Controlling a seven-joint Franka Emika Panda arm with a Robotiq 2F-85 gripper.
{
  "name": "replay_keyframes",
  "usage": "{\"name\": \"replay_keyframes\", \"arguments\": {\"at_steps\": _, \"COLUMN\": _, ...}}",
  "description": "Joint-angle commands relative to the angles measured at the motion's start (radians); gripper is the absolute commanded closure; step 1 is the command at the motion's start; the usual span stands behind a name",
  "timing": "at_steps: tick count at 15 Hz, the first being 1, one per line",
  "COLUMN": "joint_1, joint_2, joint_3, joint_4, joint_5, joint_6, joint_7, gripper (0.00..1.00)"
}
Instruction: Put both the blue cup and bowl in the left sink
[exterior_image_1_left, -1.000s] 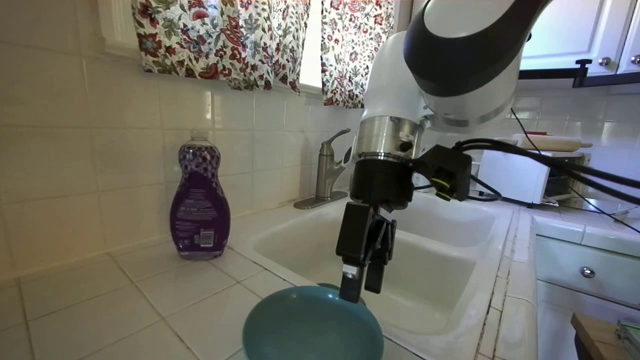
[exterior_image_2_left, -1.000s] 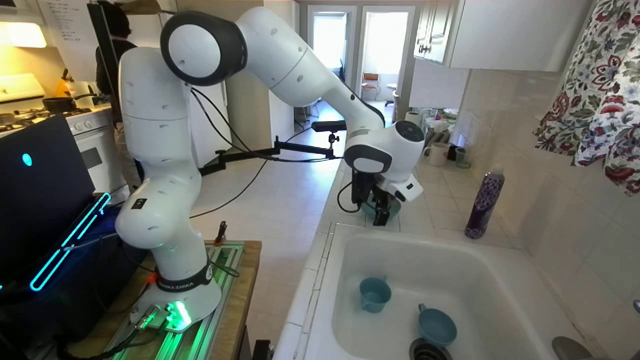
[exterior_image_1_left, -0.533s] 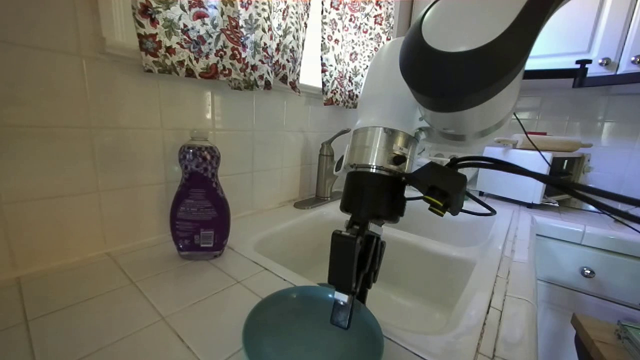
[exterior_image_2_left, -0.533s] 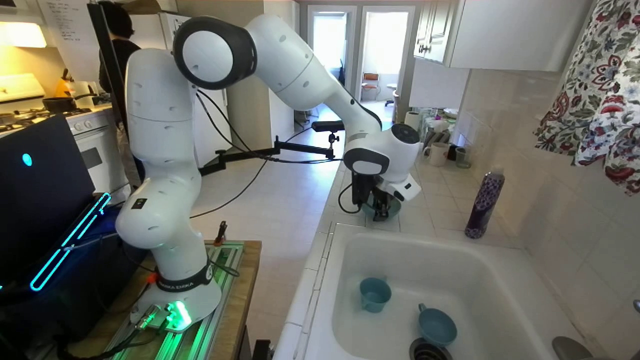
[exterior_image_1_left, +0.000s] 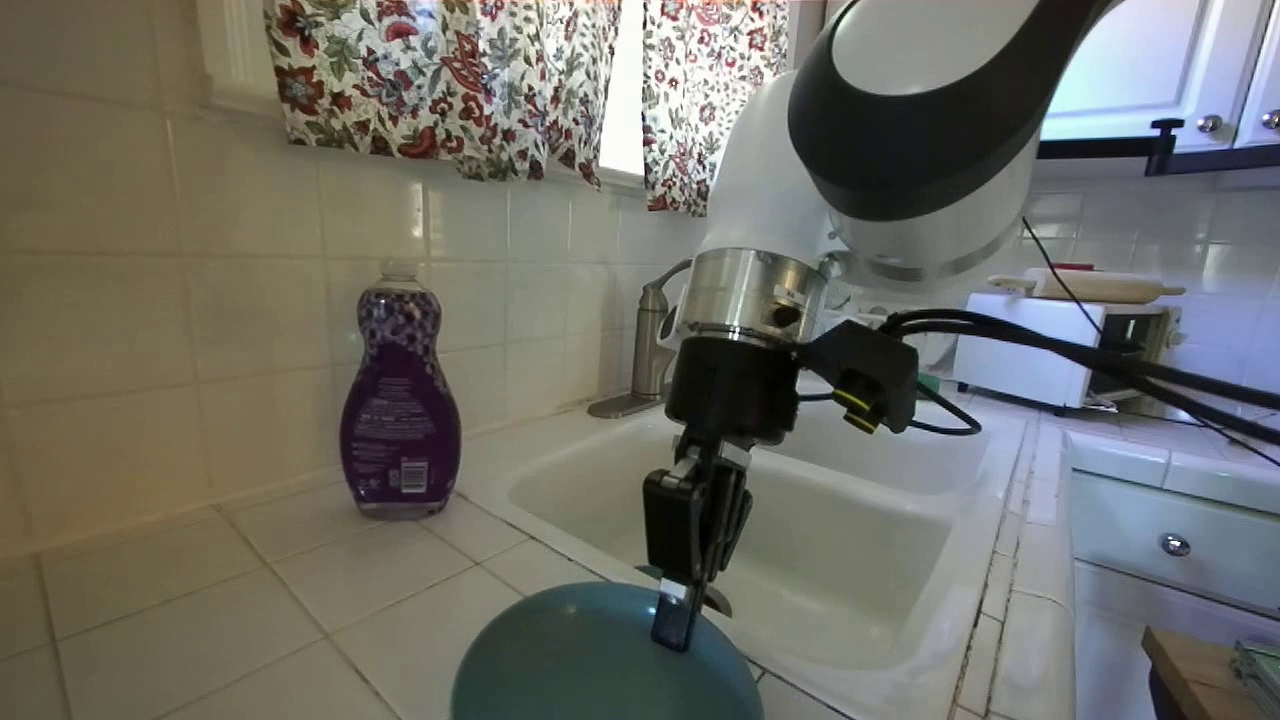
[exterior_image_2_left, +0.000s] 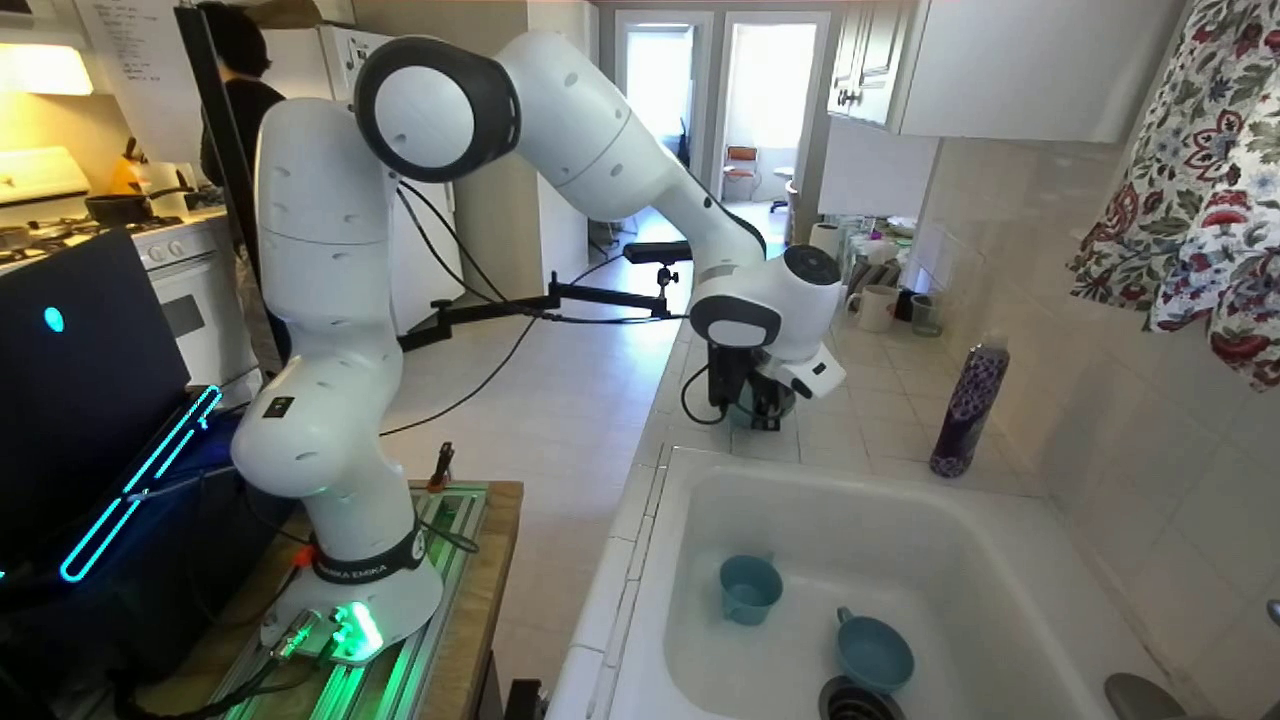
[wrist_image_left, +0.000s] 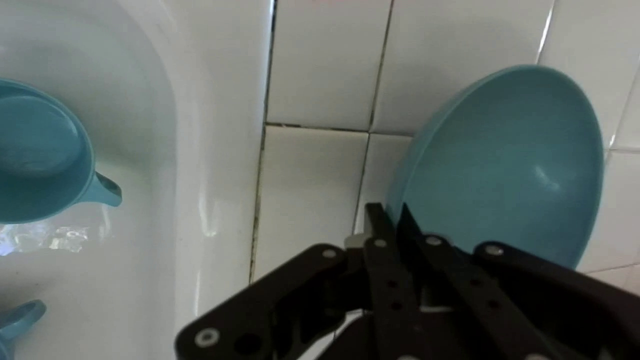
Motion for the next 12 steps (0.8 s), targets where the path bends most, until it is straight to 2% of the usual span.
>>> {"name": "replay_keyframes", "arguments": {"at_steps": 1, "joint_1": -0.021, "joint_2": -0.005, "joint_3": 0.008, "joint_4": 0.027, "joint_5": 0.082, "joint_6": -0.023, "joint_7": -0.031, "gripper": 0.98}}
{"name": "replay_keyframes", "arguments": {"at_steps": 4, "joint_1": -0.060, "joint_2": -0.051, "joint_3": -0.024, "joint_4": 0.033, "joint_5": 0.164, "joint_6": -0.078, "joint_7": -0.012, "gripper": 0.98}}
{"name": "replay_keyframes", "arguments": {"at_steps": 7, "joint_1": -0.106, "joint_2": -0.100, "joint_3": -0.091, "joint_4": -0.004, "joint_5": 0.207, "joint_6": -0.075, "joint_7": 0.027, "gripper": 0.98}}
{"name": "replay_keyframes", "arguments": {"at_steps": 12, "joint_1": -0.174, "joint_2": -0.153, "joint_3": -0.213, "joint_4": -0.065, "joint_5": 0.188, "joint_6": -0.061, "joint_7": 0.139, "gripper": 0.98}}
